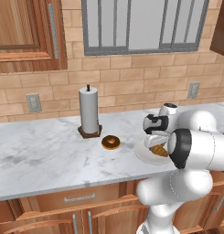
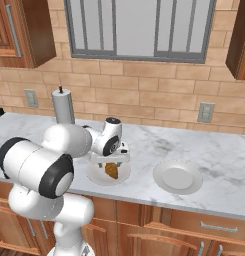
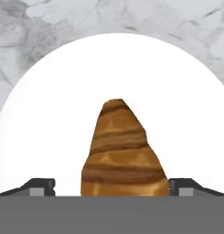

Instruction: Place the pastries on the plates.

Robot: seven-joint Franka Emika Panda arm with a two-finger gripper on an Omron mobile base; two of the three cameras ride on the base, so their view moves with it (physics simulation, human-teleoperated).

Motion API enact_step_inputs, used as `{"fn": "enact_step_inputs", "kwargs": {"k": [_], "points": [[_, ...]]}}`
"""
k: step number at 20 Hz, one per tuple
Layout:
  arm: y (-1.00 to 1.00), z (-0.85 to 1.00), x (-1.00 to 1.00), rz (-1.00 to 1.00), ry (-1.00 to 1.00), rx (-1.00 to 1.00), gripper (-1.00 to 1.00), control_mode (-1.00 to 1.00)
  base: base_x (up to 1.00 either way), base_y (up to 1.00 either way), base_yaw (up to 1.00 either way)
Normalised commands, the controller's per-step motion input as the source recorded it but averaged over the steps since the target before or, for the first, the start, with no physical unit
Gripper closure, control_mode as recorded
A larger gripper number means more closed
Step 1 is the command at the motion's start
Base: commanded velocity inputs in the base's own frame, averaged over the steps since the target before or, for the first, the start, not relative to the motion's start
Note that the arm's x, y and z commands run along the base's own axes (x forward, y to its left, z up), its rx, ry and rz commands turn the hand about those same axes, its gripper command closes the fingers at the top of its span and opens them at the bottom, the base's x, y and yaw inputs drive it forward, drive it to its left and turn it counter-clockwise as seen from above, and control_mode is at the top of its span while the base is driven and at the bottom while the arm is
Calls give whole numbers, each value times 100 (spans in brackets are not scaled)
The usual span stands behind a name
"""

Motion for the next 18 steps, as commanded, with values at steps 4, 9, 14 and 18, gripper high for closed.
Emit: {"fn": "enact_step_inputs", "kwargs": {"k": [4, 9, 14, 18], "points": [[0, 32, 0, 0, 0, 0, -100, -100, 0, 0, 0], [15, 28, -6, 0, 0, 1, -100, -100, 0, 0, 0], [43, 24, -17, 0, 0, 2, -100, -100, 0, 0, 0], [59, 18, -6, 0, 0, 2, -100, -100, 0, 0, 0]]}}
